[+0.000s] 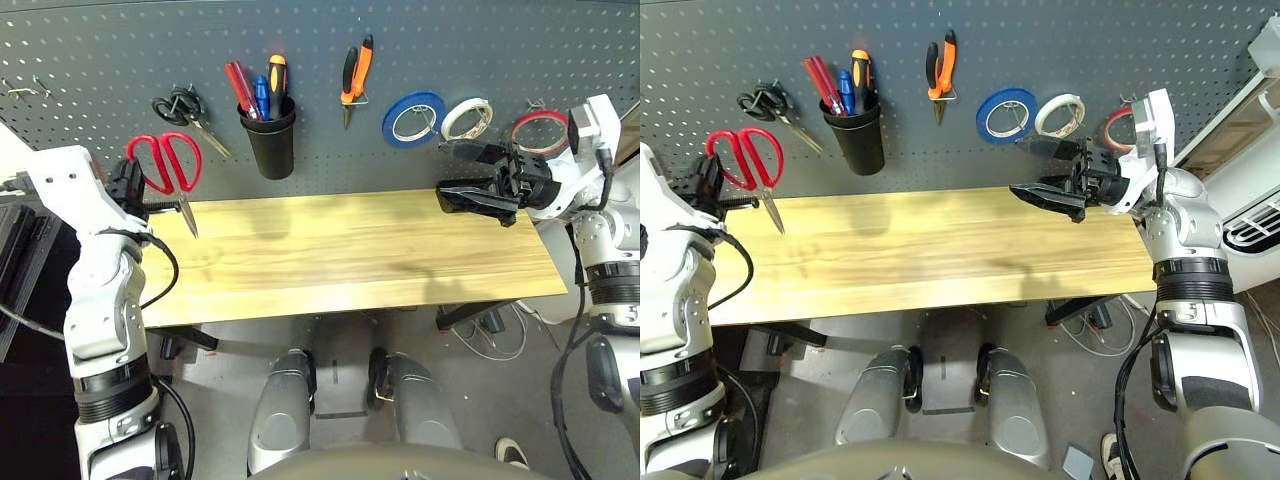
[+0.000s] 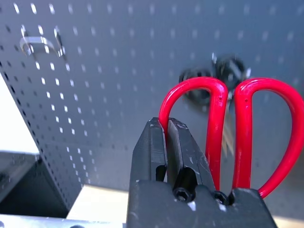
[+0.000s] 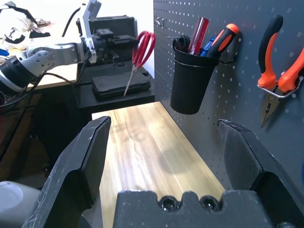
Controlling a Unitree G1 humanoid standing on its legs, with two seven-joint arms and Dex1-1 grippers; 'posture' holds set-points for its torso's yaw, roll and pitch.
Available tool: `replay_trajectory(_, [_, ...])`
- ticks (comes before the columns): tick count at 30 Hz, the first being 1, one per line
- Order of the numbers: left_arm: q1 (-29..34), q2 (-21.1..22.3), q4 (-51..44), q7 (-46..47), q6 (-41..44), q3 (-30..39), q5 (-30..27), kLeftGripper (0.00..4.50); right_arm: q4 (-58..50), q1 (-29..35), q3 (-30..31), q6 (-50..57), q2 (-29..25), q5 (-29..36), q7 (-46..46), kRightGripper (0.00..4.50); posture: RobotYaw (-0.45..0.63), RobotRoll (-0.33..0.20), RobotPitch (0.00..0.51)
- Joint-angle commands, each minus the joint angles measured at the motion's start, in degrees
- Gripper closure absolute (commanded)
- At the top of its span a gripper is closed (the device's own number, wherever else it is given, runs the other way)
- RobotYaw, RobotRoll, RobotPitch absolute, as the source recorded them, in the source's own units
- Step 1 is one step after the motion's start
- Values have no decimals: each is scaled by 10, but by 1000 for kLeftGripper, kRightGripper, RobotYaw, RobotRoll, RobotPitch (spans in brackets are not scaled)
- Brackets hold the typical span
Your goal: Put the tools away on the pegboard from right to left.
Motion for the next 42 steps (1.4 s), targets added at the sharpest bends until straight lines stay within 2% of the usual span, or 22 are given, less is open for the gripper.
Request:
replay_trajectory(1, [-12,3,11,7,-25,3,5,4480,8,-3,-6,-1,1,0,2,0,43,0,92])
replay_trajectory(10, [-59,2,65,18,-31,-19,16,4480,12,-7,-1,-4,8,-5,3,0,45,0,93])
replay_trajectory(23, [-169,4,267,75,-78,-43,58,4480,-5,1,1,0,18,-5,-7,0,18,0,96])
replay_trajectory(27, [-176,4,297,70,-77,-55,59,3203,-8,3,0,-1,17,-5,-11,0,11,0,96])
replay_trajectory(35, [-123,9,260,32,-24,-85,56,30,-2,10,4,-13,23,-17,-17,0,21,0,94])
replay_trajectory(42, [-50,23,187,-3,14,-86,52,30,44,7,4,-75,42,-66,-78,0,37,0,91])
